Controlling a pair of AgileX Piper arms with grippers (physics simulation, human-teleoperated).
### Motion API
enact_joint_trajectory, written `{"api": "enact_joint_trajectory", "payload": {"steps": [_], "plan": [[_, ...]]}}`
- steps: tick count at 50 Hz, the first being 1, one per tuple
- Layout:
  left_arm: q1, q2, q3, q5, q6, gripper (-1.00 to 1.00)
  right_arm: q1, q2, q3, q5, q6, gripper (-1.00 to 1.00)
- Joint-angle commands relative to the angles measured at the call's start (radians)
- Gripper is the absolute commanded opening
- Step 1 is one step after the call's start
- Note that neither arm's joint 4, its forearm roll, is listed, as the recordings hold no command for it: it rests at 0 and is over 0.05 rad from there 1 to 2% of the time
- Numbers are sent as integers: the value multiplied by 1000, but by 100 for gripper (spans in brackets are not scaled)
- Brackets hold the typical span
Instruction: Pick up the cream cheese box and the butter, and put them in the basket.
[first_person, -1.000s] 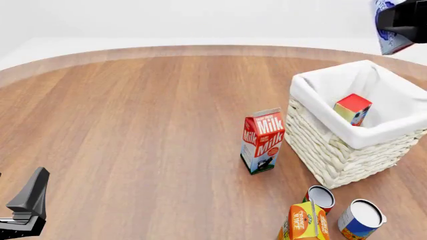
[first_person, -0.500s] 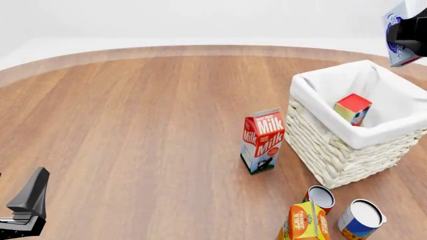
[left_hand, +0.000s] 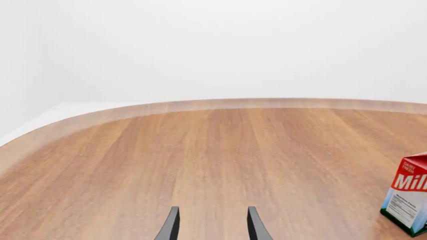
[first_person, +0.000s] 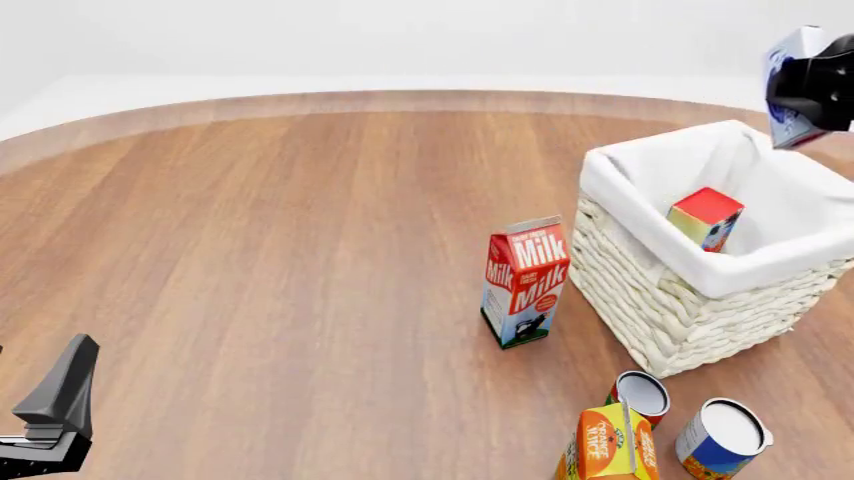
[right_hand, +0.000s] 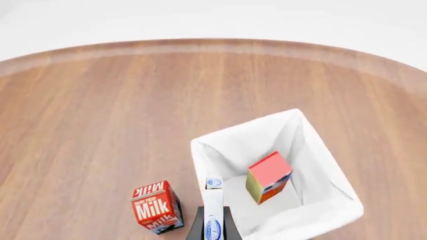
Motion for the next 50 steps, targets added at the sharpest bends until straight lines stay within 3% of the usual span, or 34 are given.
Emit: {"api": "enact_joint_trajectory", "payload": {"steps": [1,27,50], "plan": [[0,0,0,0,0,100,-16,2,23,-24,10,-100],[0,0,0,0,0,100,-39,25,111,-107,31,-100],[0,0,0,0,0,100,-38,41,111,-122,45,-100]]}}
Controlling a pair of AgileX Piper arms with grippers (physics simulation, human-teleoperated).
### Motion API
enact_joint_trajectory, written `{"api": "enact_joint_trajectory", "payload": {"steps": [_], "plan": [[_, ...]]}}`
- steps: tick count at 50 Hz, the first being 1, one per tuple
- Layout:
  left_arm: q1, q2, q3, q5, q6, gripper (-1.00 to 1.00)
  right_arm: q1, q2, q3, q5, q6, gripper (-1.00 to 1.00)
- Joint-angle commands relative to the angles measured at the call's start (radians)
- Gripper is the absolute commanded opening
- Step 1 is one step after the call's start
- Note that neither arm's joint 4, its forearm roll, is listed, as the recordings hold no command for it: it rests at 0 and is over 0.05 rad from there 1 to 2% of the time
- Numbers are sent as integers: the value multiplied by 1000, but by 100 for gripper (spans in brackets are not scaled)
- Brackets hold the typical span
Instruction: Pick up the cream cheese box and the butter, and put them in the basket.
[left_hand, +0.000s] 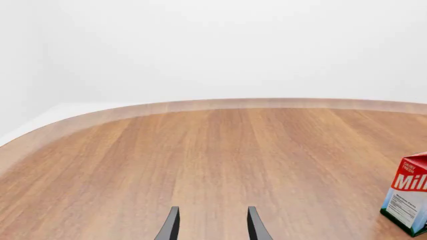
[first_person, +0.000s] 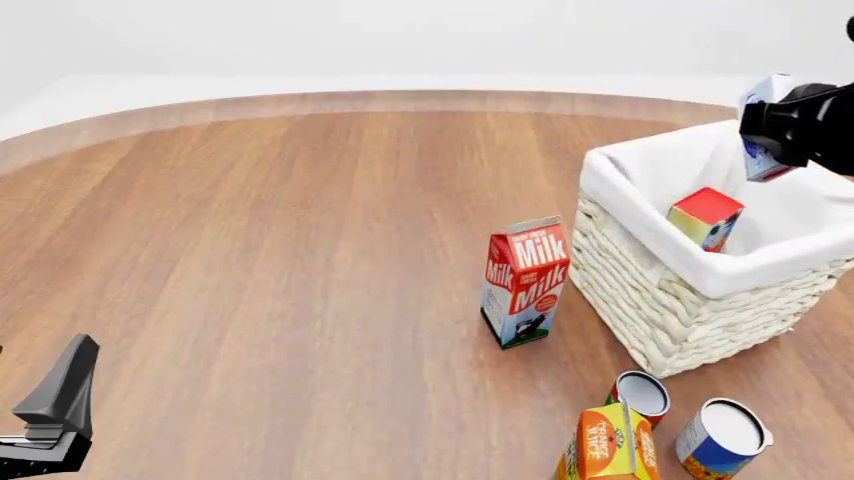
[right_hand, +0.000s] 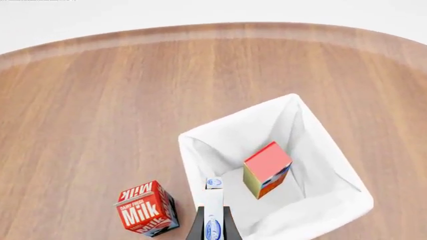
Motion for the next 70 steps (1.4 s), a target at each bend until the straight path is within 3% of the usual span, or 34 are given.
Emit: {"api": "enact_joint_trajectory", "payload": {"steps": [1,30,70], "plan": [[0,0,0,0,0,100,-5,8,-12,-8,11,-100],[0,0,0,0,0,100,-27,67,-26,-53,26,-100],[0,0,0,0,0,100,-36,153,47,-168,50,-100]]}}
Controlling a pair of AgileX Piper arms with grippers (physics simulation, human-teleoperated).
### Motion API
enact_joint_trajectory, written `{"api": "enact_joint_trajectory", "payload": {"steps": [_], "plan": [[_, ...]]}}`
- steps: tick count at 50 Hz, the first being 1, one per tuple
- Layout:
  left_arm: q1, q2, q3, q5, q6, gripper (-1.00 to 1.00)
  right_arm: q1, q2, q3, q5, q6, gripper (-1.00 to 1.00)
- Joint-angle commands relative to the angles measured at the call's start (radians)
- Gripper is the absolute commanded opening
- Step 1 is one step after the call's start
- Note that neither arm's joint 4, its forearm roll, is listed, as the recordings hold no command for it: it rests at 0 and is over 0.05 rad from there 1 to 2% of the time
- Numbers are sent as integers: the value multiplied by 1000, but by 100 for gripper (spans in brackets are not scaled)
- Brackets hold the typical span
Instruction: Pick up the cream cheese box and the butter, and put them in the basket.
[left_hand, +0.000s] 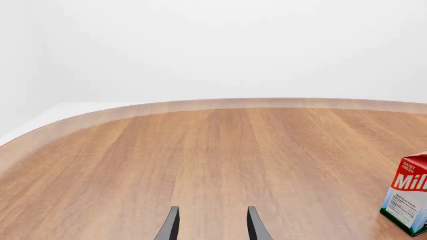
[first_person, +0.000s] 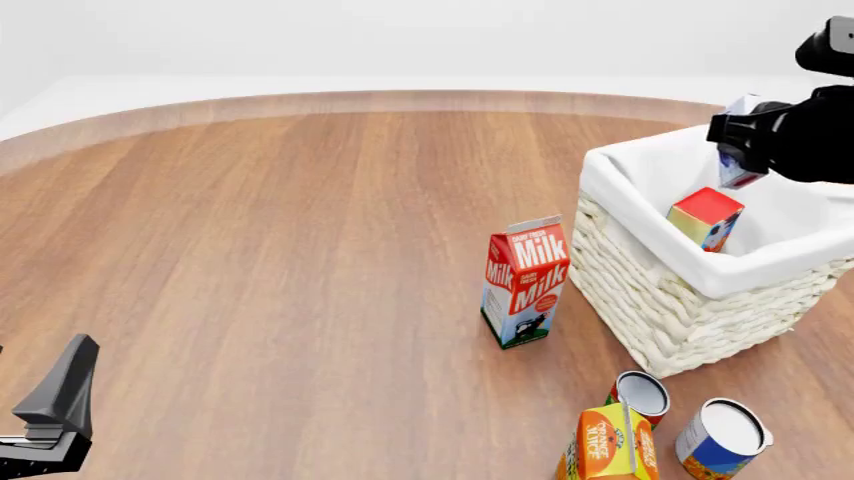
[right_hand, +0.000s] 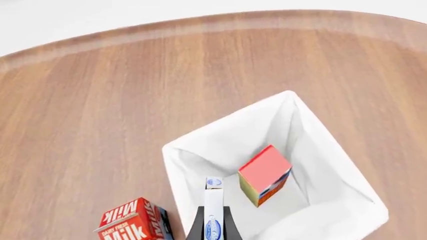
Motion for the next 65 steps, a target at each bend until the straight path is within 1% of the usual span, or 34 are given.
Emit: {"api": "enact_joint_trajectory", "payload": {"steps": [1,11,13,19,23,26,31,34,40,42,46,51,55,59,65], "plan": [[0,0,0,0,0,100,3,24,7,-32,13,-100],[0,0,0,0,0,100,2,40,10,-43,21,-100],[0,0,0,0,0,100,1,45,34,-71,25,-100],[0,0,0,0,0,100,7,44,22,-55,28,-100],[0,0,0,0,0,100,7,53,49,-87,29,-100],[0,0,0,0,0,100,12,47,37,-66,33,-100],[0,0,0,0,0,100,13,52,49,-83,33,-100],[0,0,0,0,0,100,12,52,36,-71,32,-100],[0,0,0,0,0,100,14,51,41,-75,34,-100],[0,0,0,0,0,100,15,54,61,-97,35,-100],[0,0,0,0,0,100,20,59,67,-106,38,-100],[0,0,0,0,0,100,25,43,55,-80,42,-100],[0,0,0,0,0,100,27,55,73,-111,43,-100],[0,0,0,0,0,100,33,58,53,-95,44,-100],[0,0,0,0,0,100,37,59,57,-99,48,-100]]}}
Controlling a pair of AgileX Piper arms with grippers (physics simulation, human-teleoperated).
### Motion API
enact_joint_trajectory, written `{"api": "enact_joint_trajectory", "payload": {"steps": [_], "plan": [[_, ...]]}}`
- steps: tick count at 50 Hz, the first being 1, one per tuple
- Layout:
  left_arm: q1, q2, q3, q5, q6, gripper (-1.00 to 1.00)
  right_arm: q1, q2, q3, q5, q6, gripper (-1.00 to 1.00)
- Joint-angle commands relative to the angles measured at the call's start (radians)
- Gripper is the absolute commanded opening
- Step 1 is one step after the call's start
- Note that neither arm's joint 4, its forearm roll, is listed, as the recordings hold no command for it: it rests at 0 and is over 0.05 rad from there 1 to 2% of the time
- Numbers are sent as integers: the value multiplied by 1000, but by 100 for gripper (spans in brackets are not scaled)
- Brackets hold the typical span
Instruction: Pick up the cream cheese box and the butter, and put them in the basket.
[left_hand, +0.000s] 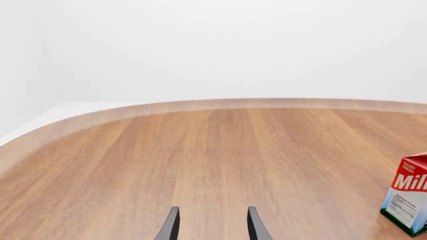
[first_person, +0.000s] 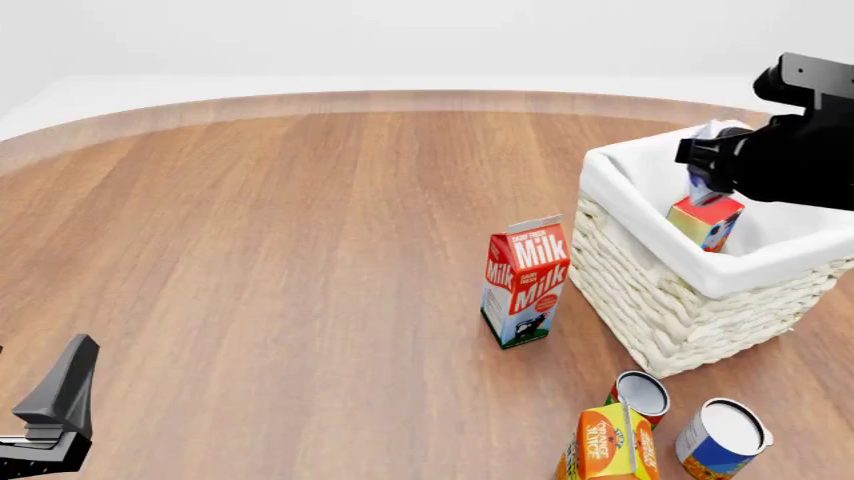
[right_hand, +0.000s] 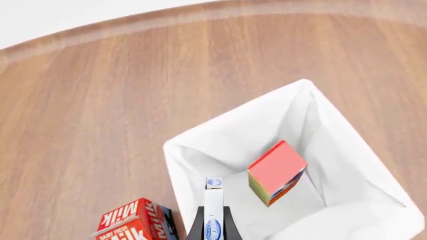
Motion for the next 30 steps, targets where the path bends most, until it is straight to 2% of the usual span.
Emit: {"api": "enact_joint_trajectory", "payload": {"steps": [1,20,21,30], "plan": [[0,0,0,0,0,100,9,-1,-3,-8,13,-100],[0,0,0,0,0,100,22,11,6,-27,27,-100],[0,0,0,0,0,100,22,14,20,-44,25,100],[0,0,0,0,0,100,13,13,-5,-27,22,100]]}}
